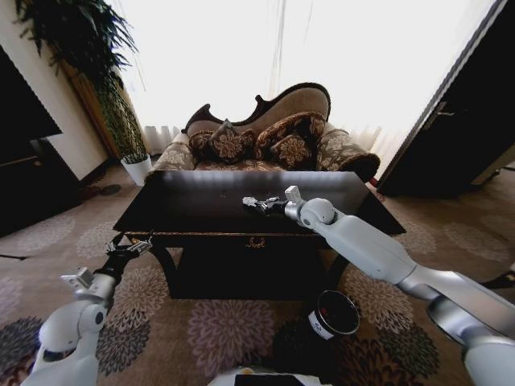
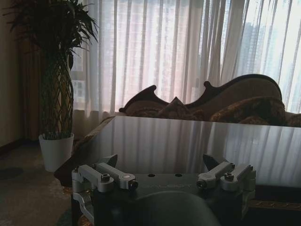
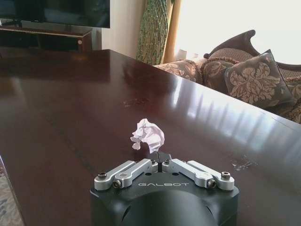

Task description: Move to the front of the table and place the trash on the table into the trash bin.

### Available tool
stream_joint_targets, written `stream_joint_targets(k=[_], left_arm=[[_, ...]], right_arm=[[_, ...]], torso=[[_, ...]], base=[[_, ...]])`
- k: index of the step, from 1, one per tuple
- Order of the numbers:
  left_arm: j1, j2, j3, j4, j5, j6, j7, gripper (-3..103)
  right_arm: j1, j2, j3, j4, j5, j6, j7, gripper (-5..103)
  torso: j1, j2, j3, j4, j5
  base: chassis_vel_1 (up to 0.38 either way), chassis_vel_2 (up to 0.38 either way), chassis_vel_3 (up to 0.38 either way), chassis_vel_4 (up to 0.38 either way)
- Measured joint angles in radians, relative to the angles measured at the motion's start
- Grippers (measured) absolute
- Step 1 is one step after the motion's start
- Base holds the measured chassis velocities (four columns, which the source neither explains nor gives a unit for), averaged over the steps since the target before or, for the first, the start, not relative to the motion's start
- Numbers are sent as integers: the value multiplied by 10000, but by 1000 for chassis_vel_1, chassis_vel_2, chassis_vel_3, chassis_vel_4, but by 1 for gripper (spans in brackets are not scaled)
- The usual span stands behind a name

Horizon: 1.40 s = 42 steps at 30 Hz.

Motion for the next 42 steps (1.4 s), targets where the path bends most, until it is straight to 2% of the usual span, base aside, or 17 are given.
stream_joint_targets(k=[11, 13, 16, 17, 19, 22, 25, 26, 27, 29, 31, 32, 36, 37, 42], left_arm=[[-117, 39, 135, 82, 4, -3, 5, 100], [-181, -13, 262, 107, 34, -4, 8, 100], [-361, -107, 593, 157, 131, -4, 12, 100], [-361, -107, 593, 157, 131, -4, 12, 100], [-466, -109, 763, 176, 141, -4, 12, 100], [-527, -112, 873, 182, 143, -3, 13, 100], [-638, -166, 1030, 204, 169, 0, 10, 100], [-638, -166, 1030, 204, 169, 0, 10, 100], [-674, -202, 1098, 204, 181, 0, 11, 100], [-732, -251, 1205, 221, 211, -1, 13, 100], [-777, -307, 1306, 250, 231, -17, 12, 100], [-777, -307, 1306, 250, 231, -17, 12, 100], [-769, -332, 1518, 227, 296, -37, 12, 100], [-769, -332, 1518, 227, 296, -37, 12, 100], [-744, -231, 1575, 209, 307, -43, 12, 100]], right_arm=[[-814, -834, 1074, 1372, 251, 185, 36, 0], [-1628, -1350, 1859, 2100, 340, 187, 60, 0], [-3539, -2385, 3828, 3157, 337, 187, 66, 0], [-3539, -2385, 3828, 3157, 337, 187, 66, 0], [-4675, -2755, 5095, 3563, 195, 225, 56, 0], [-5550, -2946, 5965, 3874, 163, 305, 133, 0], [-7502, -3004, 7957, 4488, 115, 358, 221, 0], [-7502, -3004, 7957, 4488, 115, 358, 221, 0], [-8281, -2970, 8812, 4771, 55, 380, 227, 0], [-9681, -2767, 10193, 5232, -174, 456, 171, 0], [-11063, -2324, 11458, 5704, -491, 569, 43, 0], [-11063, -2324, 11458, 5704, -491, 569, 43, 0], [-12762, -1162, 13304, 6345, -1548, 922, -382, 0], [-12762, -1162, 13304, 6345, -1548, 922, -382, 0], [-13746, 130, 14472, 6855, -2408, 1344, -625, 0]], torso=[[0, 0, 0, 1, 0], [0, 0, 0, 2, 1], [-2, 0, -1, -6, 4], [-2, 0, -1, -6, 4], [-1, 0, -1, -1, 3], [-1, 0, -1, -2, 0], [-1, 0, -1, 1, 6], [-1, 0, -1, 1, 6], [-2, 1, -2, -2, -3], [-2, 1, -2, -1, 1], [-2, 1, -2, -2, 1], [-2, 1, -2, -2, 1], [-3, 1, -2, -4, 0], [-3, 1, -2, -4, 0], [-1, 1, -1, 0, 2]], base=[[0, 0, 0, 0], [0, 0, 0, 0], [0, 0, 0, 0], [0, 0, 0, 0], [0, 0, 0, 0], [0, 0, 0, 0], [0, 0, 0, 0], [0, 0, 0, 0], [0, 0, 0, 0], [0, 0, 0, 0], [0, 0, 0, 0], [0, 0, 0, 0], [0, 0, 0, 0], [0, 0, 0, 0], [0, 0, 0, 0]])
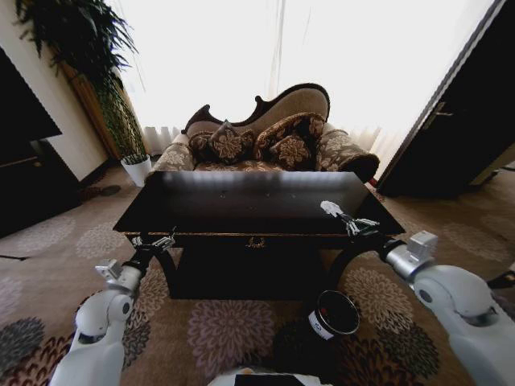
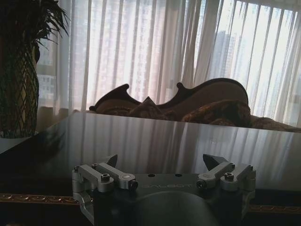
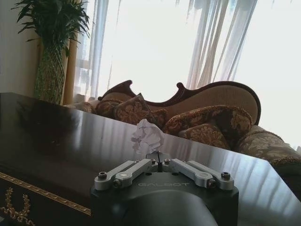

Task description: Move to the front of the table and place the trash on the table into the trash bin.

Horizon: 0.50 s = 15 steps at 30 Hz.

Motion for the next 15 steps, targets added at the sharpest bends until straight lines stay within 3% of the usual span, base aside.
stream_joint_targets(k=[3, 6, 7, 11, 15], left_arm=[[-19, 71, 14, 32, -4, -6, 0, 100], [-67, 161, 52, 107, 70, -83, 28, 100], [-67, 161, 52, 107, 70, -83, 28, 100], [-44, 180, 132, 146, 140, -169, 49, 100], [7, 175, 157, 142, 169, -194, 51, 100]], right_arm=[[-422, 616, 398, 100, -599, 374, -192, 0], [-1100, 1907, 841, 53, -1515, 1209, -456, 0], [-1100, 1907, 841, 53, -1515, 1209, -456, 0], [-1621, 3384, 1059, -294, -2253, 2052, -646, 0], [-1853, 3901, 1176, -731, -2599, 2821, -754, 0]], torso=[[0, 0, 0, -2, -3], [0, 0, 0, -1, -3], [0, 0, 0, -1, -3], [0, 0, 0, -3, -2], [0, 0, 0, -1, -5]], base=[[0, 0, 0, 0], [0, 0, 0, 0], [0, 0, 0, 0], [0, 0, 0, 0], [0, 0, 0, 0]])
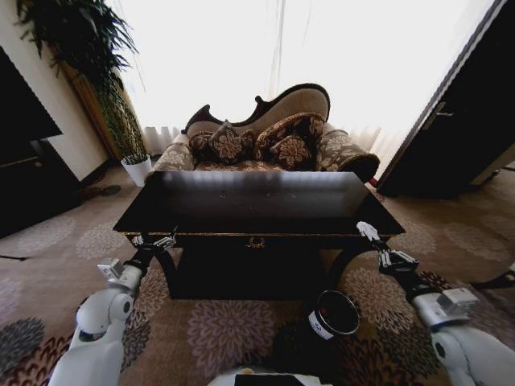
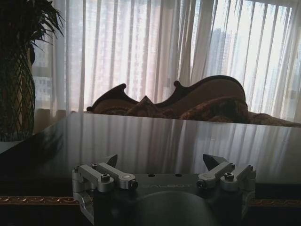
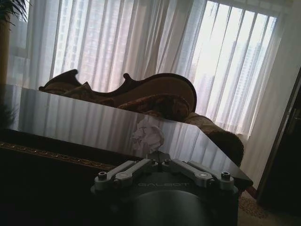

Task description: Move to the front of the table and place the trash on the table into the trash bin.

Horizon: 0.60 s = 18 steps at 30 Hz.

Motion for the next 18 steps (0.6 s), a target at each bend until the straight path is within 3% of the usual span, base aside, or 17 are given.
stream_joint_targets(k=[3, 8, 18], left_arm=[[98, -8, 4, -5, 42, -74, 1, 100], [218, 6, -30, -4, 62, -131, 2, 100], [355, 140, -164, -140, -13, -137, -9, 100]], right_arm=[[-82, 463, -16, -616, 93, 790, 167, 0], [-10, 917, -149, -1744, 43, 1469, 286, 0], [510, 1009, -755, -3898, 161, 2083, 676, 0]], torso=[[1, 0, 0, 0, 3], [1, 0, 1, 1, 1], [2, -1, 1, 0, 3]], base=[[0, 0, 0, 0], [0, 0, 0, 0], [0, 0, 0, 0]])
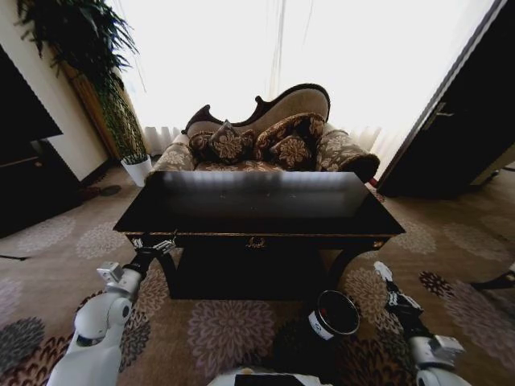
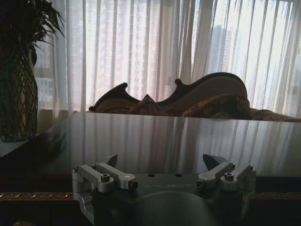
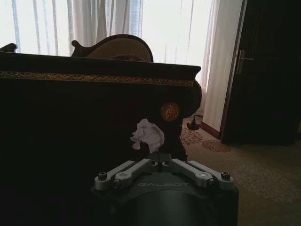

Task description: Move to the front of the table and place the trash on the table into the trash bin.

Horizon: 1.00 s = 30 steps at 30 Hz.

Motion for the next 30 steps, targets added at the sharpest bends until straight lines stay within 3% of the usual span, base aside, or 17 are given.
stream_joint_targets(k=[11, 20, 30], left_arm=[[264, 128, -277, -238, -137, -1, -1, 100], [542, 126, -468, -508, -149, -1, -2, 100], [730, 234, -699, -530, -205, -61, -2, 100]], right_arm=[[702, -116, -619, -2569, -54, 510, 285, 0], [1294, -108, -1447, -4180, -1438, 1020, 490, 0], [2122, -160, -1903, -5796, -1739, 1041, 770, 0]], torso=[[0, -1, 0, 0, 0], [0, -1, 0, 0, 1], [0, -1, 0, 0, 0]], base=[[0, 0, 0, 0], [0, 0, 0, 0], [0, 0, 0, 0]])
